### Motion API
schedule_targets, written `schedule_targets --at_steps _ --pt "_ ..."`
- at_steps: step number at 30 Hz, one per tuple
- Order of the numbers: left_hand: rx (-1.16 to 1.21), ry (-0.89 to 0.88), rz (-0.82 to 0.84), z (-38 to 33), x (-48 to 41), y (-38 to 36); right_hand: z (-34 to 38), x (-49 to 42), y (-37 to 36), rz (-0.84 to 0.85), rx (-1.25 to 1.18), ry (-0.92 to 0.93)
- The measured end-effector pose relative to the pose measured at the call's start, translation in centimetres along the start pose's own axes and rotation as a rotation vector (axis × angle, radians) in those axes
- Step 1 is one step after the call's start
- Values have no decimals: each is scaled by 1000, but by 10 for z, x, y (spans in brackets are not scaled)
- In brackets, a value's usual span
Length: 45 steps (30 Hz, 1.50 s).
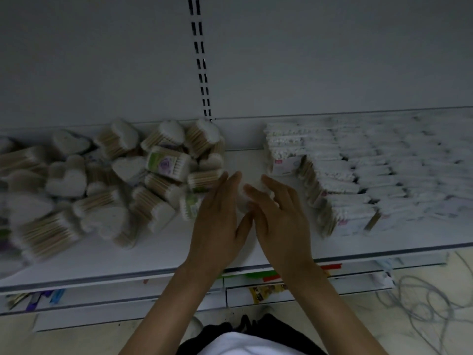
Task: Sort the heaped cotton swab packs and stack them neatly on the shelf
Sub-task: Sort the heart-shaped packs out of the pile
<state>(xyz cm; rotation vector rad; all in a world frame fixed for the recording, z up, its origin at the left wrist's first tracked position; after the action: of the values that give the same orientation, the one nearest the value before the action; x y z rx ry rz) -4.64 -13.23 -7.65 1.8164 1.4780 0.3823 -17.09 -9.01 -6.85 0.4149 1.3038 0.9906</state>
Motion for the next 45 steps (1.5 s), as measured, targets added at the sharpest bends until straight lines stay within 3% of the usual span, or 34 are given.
schedule_targets --at_steps 2,7,16,28,33,35,38,45 --pt "-196 -86 -84 10 -3 4 -1 -6 -13 43 113 9" --pt "-424 -167 -78 33 -16 11 1 -22 -23 71 350 157" --pt "-514 -66 10 40 -49 8 -26 -105 -64 278 661 155" --pt "-497 -39 -36 48 -49 17 -28 -135 -88 225 385 204" --pt "-527 -61 -69 49 -49 17 -22 -144 -77 105 159 211" --pt "-538 -54 -62 48 -49 16 -13 -156 -74 167 70 266" --pt "-554 -46 -64 48 -47 18 -10 -175 -81 378 126 321" --pt "-582 -22 -118 61 -47 32 -14 -189 -84 429 102 319"
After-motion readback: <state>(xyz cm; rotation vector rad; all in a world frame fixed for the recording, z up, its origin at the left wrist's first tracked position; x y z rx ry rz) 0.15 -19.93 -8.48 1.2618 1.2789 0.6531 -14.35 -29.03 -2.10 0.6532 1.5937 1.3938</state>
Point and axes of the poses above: each hand's wrist, its own x-axis away from the middle knuckle, its own y-axis out of the back of the hand, z = x × y, the point moved 1 cm from there along -x, towards the middle knuckle, and after that the axes turned 13 degrees about y, right-handed, at the moved point
